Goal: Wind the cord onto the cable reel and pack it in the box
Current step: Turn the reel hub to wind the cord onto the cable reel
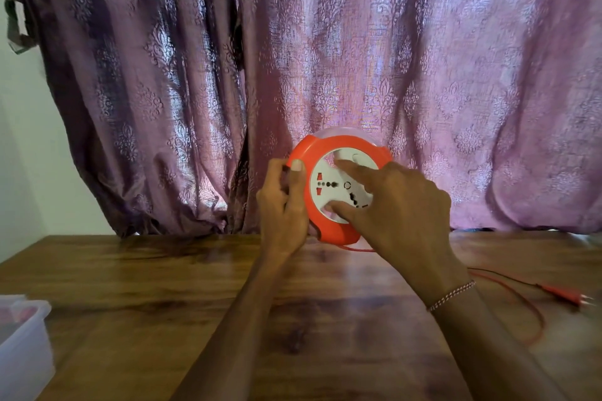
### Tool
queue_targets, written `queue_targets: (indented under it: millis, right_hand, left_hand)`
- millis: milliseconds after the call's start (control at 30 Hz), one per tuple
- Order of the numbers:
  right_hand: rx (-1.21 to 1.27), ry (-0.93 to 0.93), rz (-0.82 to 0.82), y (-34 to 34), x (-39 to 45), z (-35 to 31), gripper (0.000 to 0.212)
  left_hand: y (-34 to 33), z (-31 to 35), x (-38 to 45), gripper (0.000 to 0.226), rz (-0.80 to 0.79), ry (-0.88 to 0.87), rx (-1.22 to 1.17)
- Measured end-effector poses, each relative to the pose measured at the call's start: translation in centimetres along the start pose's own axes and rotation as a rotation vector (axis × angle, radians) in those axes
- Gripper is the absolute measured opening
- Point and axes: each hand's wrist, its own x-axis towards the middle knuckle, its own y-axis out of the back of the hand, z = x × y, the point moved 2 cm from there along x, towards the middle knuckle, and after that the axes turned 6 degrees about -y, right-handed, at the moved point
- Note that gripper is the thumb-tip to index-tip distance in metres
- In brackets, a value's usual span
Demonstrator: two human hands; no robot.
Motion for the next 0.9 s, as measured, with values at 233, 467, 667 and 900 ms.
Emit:
queue_targets:
  millis: [233,467,667,900]
  right_hand:
    - [0.182,0.149,-0.112,0.31,0.66,0.35,0.047]
    - [0.167,0.411,-0.184,0.35,0.7,0.11,0.045]
    - [0.024,0.376,-0.113,0.56,0.55,0.01,0.038]
    - [0.09,0.238,-0.094,0.41,0.04,-0.34,0.048]
  left_hand:
    - [0.08,-0.3,0.33,0.044,0.023,0.018,-0.071]
    - [0.08,-0.04,0.33,0.045,0.026,0.02,-0.075]
    - [0.19,0.11,0.38,0.043,0.016,0.014,-0.083]
    - [0.2,0.3,0.25,0.035,0.002,-0.01,-0.032]
